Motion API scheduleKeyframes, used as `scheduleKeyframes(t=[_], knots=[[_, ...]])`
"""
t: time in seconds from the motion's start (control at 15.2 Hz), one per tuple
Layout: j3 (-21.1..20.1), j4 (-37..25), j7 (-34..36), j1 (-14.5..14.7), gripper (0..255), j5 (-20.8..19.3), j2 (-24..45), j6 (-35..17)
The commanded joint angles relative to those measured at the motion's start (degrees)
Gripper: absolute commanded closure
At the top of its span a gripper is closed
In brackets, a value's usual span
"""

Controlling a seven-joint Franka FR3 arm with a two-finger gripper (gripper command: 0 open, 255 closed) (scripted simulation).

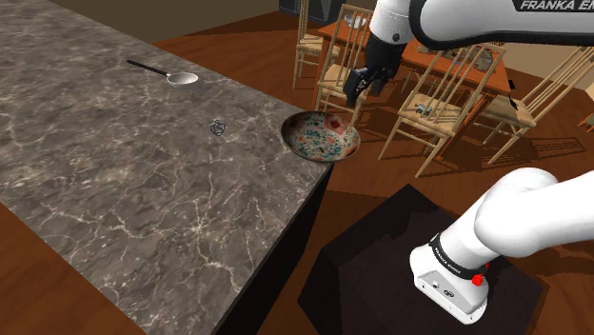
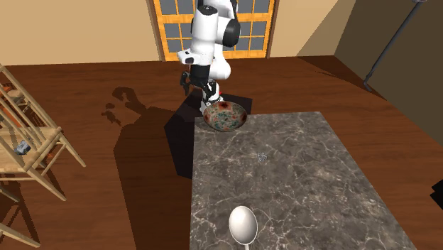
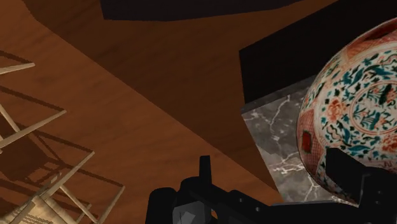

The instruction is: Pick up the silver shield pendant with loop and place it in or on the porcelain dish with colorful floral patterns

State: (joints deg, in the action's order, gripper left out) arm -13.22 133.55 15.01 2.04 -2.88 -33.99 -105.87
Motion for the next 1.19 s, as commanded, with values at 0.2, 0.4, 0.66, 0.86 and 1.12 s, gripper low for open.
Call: scheduleKeyframes(t=[0.2,0.4,0.66,0.86,1.12], knots=[[-6.04,-5.29,6.21,0.68,0,-0.85,7.66,-3.08],[-9.58,-9.05,10.05,0.75,0,-2.47,12.68,-4.46],[-14.24,-14.97,15.62,0.82,0,-6.09,20.05,-5.46],[-17.54,-20.15,20.15,1.17,0,-10.01,26.2,-5.39],[-21.07,-28.19,26.33,2.93,0,-16.71,35.33,-3.91]])
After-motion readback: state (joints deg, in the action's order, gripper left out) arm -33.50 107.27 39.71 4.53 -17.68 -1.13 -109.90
